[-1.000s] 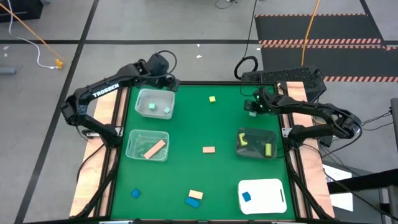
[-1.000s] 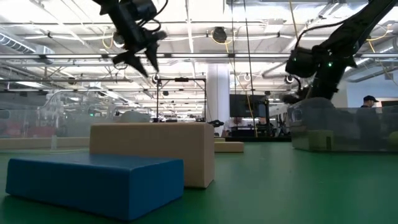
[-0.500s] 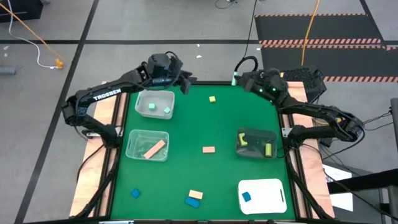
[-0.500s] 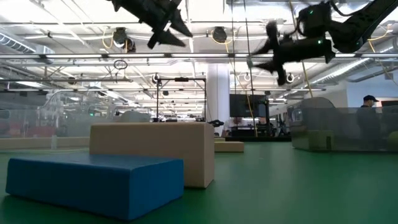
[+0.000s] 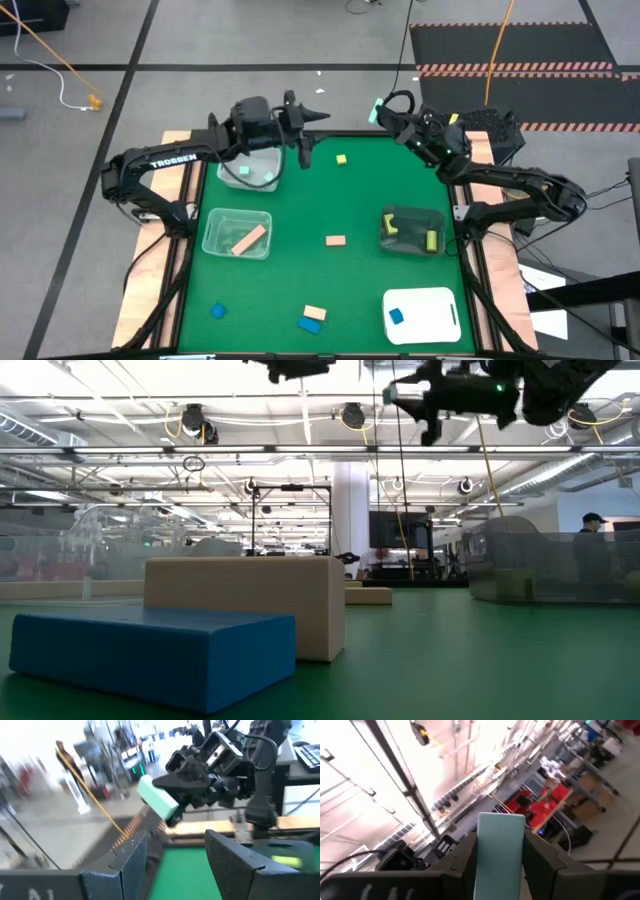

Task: Sort & place blocks by color
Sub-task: Put the light blue block into the gray bin, then put the green block into the black bin, then put the top brown block into the transparent bin

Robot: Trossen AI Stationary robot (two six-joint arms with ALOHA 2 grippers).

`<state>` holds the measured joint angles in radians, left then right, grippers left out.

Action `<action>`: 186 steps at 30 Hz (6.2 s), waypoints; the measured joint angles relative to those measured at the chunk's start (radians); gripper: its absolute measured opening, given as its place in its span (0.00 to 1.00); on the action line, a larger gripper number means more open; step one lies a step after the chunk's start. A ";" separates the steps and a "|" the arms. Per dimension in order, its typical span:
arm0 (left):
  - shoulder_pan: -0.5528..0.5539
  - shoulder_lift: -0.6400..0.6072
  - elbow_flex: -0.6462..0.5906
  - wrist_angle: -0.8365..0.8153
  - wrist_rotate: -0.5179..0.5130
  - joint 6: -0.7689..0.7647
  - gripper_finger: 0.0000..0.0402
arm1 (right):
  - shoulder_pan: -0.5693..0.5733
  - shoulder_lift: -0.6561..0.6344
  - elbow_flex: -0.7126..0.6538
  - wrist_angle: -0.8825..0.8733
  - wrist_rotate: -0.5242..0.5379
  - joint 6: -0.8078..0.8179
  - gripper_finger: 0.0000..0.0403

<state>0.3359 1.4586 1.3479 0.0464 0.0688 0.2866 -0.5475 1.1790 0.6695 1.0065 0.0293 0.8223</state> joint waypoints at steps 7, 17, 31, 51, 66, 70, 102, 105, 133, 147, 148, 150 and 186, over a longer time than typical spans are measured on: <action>-0.041 0.000 0.000 0.133 -0.103 0.160 0.50 | 0.084 0.090 0.189 -0.018 0.003 -0.098 0.27; -0.072 0.000 0.000 0.170 -0.113 0.184 0.50 | 0.156 0.274 0.413 -0.019 -0.004 -0.209 0.27; -0.072 0.000 0.000 0.194 -0.330 0.137 0.50 | 0.183 0.359 0.487 -0.015 -0.028 -0.323 0.27; -0.055 -0.001 -0.002 0.208 -0.376 0.126 0.16 | 0.172 0.349 0.489 -0.115 -0.083 -0.338 0.34; -0.049 -0.001 0.000 -0.017 -0.560 0.033 0.16 | 0.105 0.115 0.487 -0.928 -0.215 -0.536 0.57; -0.029 -0.001 0.000 -0.230 -0.586 -0.104 0.16 | 0.104 0.098 0.485 -1.123 -0.156 -0.572 0.56; 0.173 -0.009 -0.426 -0.784 -0.342 -0.879 0.24 | 0.077 0.554 0.252 -0.685 0.129 -0.157 0.54; 0.185 -0.009 -0.426 -0.775 -0.324 -0.894 0.30 | 0.077 0.578 0.282 -0.745 0.127 -0.195 0.55; 0.230 -0.558 -0.423 -0.500 -0.148 -0.866 0.40 | 0.082 0.752 0.401 -0.889 0.258 -0.260 0.77; 0.239 -0.615 -0.423 -0.514 -0.148 -0.815 0.40 | 0.119 0.799 0.403 -0.861 0.336 -0.507 0.65; 0.239 -0.614 -0.423 -0.516 -0.148 -0.815 0.40 | 0.119 0.799 0.403 -0.861 0.335 -0.521 0.62; 0.239 -0.614 -0.423 -0.516 -0.149 -0.812 0.40 | 0.119 0.798 0.403 -0.865 0.333 -0.523 0.55; 0.213 -0.615 -0.423 -0.580 -0.146 -0.622 0.40 | 0.125 0.690 0.402 -0.795 -0.323 -0.293 0.54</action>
<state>0.5484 0.8440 0.9245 -0.5334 -0.0775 -0.3359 -0.4228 1.8685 1.0714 0.2111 -0.2939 0.5289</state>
